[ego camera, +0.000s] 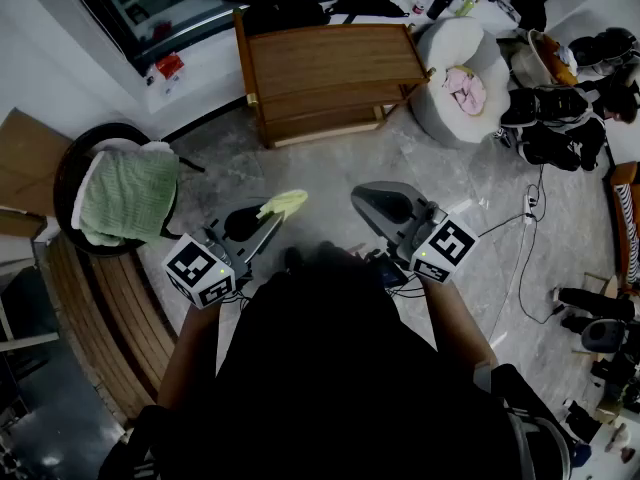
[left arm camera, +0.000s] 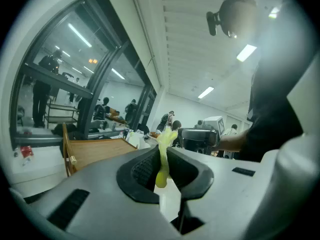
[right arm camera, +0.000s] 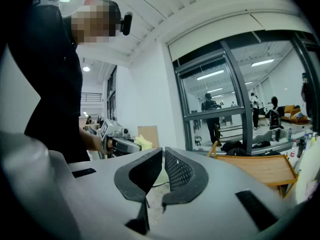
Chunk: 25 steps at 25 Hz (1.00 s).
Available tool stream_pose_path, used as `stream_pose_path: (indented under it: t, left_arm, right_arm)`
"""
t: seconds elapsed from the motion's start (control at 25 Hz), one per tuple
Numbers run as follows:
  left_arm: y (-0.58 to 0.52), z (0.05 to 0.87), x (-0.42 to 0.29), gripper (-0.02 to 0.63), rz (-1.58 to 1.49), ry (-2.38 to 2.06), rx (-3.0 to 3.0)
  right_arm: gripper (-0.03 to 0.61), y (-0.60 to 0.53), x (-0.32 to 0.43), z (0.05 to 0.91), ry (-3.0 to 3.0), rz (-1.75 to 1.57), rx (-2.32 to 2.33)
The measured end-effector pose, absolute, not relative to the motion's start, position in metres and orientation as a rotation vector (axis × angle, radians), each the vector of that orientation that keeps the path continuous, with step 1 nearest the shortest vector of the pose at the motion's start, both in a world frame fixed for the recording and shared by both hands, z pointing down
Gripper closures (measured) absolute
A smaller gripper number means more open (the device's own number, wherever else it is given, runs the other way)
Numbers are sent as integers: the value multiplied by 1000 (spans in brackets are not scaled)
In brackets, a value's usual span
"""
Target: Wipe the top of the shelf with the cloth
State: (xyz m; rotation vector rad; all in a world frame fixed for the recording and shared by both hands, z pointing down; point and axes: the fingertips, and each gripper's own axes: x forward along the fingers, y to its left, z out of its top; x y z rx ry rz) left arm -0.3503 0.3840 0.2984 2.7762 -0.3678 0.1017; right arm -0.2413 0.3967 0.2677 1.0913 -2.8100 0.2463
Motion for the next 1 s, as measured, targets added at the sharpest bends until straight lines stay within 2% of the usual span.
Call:
stream_pose_path:
  t: [0.52,1.0]
  left_arm:
    - [384,309,-327,575,59,-304,2755]
    - [340,311,-306,575,36,-431,2696]
  right_arm:
    - [545,403,-223,282,-2757,222,1160]
    - [545,366,-180,278,-2783,227,1180]
